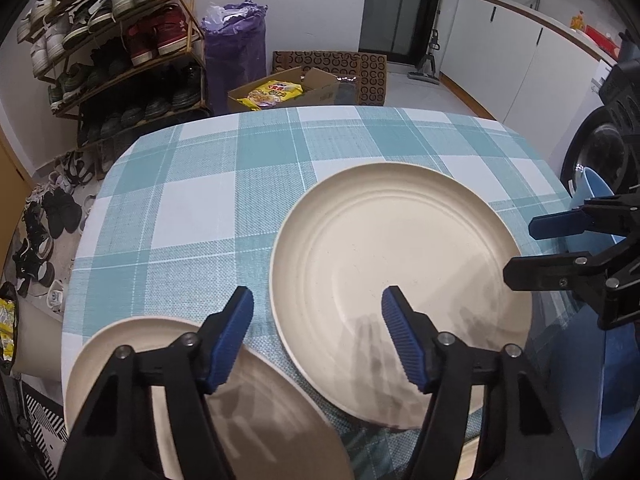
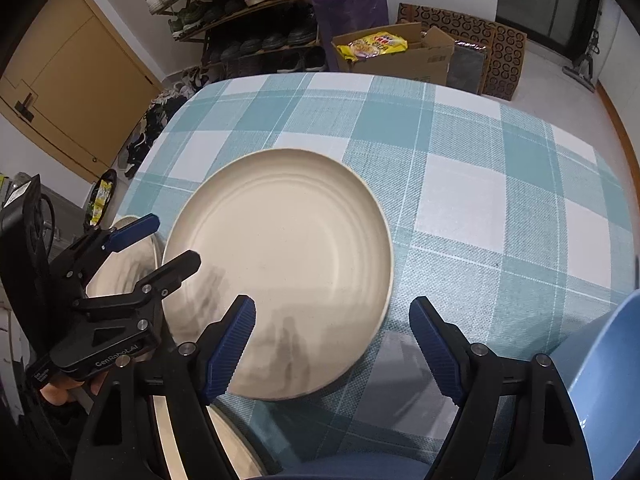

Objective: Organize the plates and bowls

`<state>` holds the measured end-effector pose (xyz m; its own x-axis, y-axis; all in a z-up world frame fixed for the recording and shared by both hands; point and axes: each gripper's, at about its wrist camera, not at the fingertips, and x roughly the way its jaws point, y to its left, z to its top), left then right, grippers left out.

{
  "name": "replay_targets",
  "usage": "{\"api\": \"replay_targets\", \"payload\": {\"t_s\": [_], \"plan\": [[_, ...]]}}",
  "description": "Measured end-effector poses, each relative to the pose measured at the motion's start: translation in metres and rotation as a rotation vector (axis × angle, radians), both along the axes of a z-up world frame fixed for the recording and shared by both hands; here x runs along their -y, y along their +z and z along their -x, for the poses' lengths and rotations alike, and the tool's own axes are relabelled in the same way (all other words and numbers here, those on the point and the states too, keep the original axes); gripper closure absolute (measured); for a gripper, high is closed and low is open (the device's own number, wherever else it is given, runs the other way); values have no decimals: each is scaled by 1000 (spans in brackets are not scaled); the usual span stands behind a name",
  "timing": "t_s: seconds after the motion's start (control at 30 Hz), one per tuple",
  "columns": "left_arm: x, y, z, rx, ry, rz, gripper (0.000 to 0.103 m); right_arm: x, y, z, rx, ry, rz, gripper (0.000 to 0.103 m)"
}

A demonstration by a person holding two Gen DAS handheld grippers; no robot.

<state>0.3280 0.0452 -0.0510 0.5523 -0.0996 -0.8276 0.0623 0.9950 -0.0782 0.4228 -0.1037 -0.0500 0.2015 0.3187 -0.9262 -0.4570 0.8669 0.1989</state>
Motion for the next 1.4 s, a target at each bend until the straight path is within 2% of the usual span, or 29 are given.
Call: {"api": "replay_targets", "payload": {"t_s": [0.13,0.33,0.5,0.57,0.63,0.87,1.17,1.4], "plan": [[2,-3,0,-13,-14,3,44,-7,-6,1,-18,24,20,22],[0,-6,0,-25,-12,6,47,-7,-16,-3,-30,14,52,30],[0,-10,0,-31,-16,5,47,-5,-23,-8,-40,-4,66,46],[0,-11,0,-34,-16,3,48,-4,-26,-9,-43,-7,71,49],[0,-12,-1,-37,-15,7,54,-2,-27,-9,-46,-6,77,53],[3,-13,-2,-39,-25,11,56,1,-28,-8,-31,-13,101,59],[-1,-13,0,-29,-8,9,73,10,-26,-6,-4,-24,97,64],[-3,-10,4,-13,0,36,77,19,-23,-4,1,-45,82,71]]}}
